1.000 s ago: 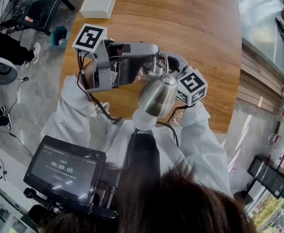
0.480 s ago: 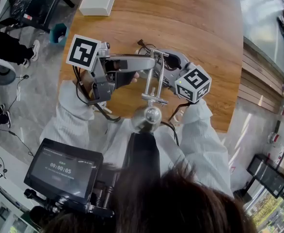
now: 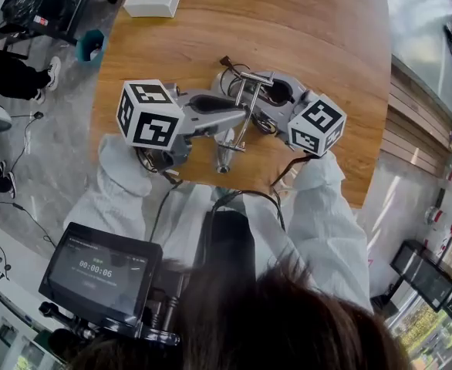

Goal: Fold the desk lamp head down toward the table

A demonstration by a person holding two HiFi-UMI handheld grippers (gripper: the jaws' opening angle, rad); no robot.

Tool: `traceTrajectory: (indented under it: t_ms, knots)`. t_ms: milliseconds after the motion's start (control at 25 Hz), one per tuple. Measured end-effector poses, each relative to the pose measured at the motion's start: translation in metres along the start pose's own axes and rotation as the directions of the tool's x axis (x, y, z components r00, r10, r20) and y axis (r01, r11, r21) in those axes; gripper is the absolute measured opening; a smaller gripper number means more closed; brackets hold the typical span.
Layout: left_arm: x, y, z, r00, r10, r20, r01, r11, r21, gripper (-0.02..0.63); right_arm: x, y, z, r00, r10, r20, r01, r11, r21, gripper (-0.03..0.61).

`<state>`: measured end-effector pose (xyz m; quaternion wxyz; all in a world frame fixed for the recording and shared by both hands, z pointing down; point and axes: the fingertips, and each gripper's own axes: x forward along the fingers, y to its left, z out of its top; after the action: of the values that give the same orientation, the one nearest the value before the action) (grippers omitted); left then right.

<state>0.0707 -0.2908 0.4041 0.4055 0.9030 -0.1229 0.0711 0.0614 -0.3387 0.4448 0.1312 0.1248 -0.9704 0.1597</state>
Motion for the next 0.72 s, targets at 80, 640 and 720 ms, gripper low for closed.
traceTrajectory:
  t_ms: [80,640,720]
  knots:
    - [0.001,-0.004,0.001,1.000,-0.022,0.021,0.022,0.999,0.035,0.058,-0.002,0.002,0.002,1.000,0.008,0.001,-0.008,1.000,0.001,0.138]
    - [0.008,0.016,-0.005,0.998,-0.054,-0.011,0.055,0.956,0.289,0.097,0.004,-0.003,-0.003,0.999,0.035,0.007,-0.035,0.999,0.011,0.141]
    - [0.010,0.022,-0.006,0.998,-0.065,-0.012,0.065,0.958,0.280,0.097,0.004,-0.005,-0.004,0.999,0.030,0.011,-0.030,1.000,0.008,0.141]
